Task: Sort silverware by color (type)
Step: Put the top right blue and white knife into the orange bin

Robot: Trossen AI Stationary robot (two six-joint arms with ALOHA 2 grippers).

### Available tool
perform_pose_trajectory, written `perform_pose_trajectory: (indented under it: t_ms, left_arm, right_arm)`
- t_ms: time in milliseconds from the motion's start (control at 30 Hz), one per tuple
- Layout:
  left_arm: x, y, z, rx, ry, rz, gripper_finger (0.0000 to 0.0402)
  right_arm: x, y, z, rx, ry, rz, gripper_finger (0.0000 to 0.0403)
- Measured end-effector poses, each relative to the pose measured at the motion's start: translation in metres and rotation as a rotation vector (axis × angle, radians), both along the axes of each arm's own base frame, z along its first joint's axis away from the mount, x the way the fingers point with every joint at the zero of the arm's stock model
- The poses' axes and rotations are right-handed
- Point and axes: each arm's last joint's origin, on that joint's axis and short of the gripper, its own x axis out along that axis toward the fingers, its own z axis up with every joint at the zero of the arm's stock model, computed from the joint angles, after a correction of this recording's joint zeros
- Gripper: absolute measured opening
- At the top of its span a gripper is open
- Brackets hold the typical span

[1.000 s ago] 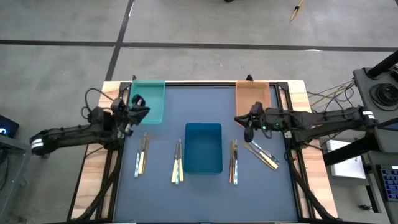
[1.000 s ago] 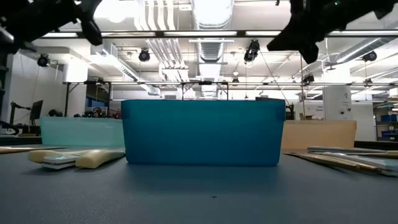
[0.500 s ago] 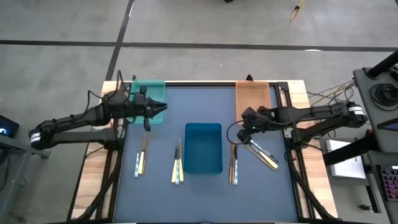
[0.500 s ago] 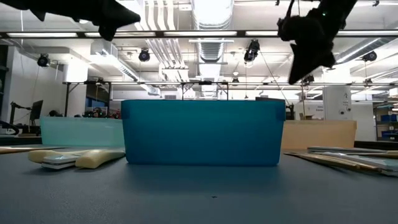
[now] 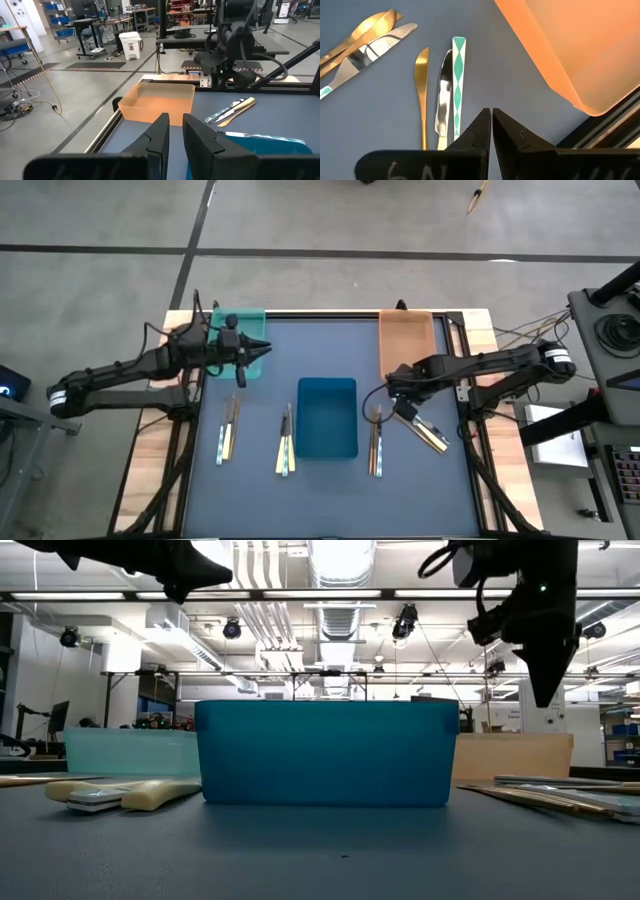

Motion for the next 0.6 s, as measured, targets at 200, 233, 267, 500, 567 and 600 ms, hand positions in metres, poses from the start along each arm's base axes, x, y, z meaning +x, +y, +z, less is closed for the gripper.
perform_pose_trajectory:
  t_ms: [200, 233, 267, 500, 567, 600]
  left_arm:
    - [0.000, 0.000, 0.004, -0.015, -0.013, 0.002, 0.0037]
    - [0.000, 0.000, 0.004, -0.017, -0.014, 0.002, 0.0037]
    - [-0.001, 0.000, 0.002, -0.024, -0.015, 0.002, 0.0037]
    - [-0.001, 0.000, 0.003, -0.037, -0.095, 0.004, 0.0037]
    - [-0.002, -0.001, 0.003, -0.026, -0.096, 0.003, 0.0037]
    - [-0.002, -0.001, 0.003, -0.021, -0.095, 0.002, 0.0037]
  right_arm:
    - [0.008, 0.000, -0.007, -0.001, -0.002, 0.002, 0.0009]
    - [0.010, 0.000, -0.009, -0.003, -0.009, 0.002, 0.0009]
    - [0.013, 0.000, -0.010, -0.003, -0.017, 0.002, 0.0009]
    - [0.031, -0.001, -0.022, -0.031, -0.077, 0.002, 0.0009]
    - [0.037, -0.002, -0.027, -0.057, -0.084, 0.007, 0.0009]
    - [0.038, -0.002, -0.030, -0.060, -0.073, 0.016, 0.0009]
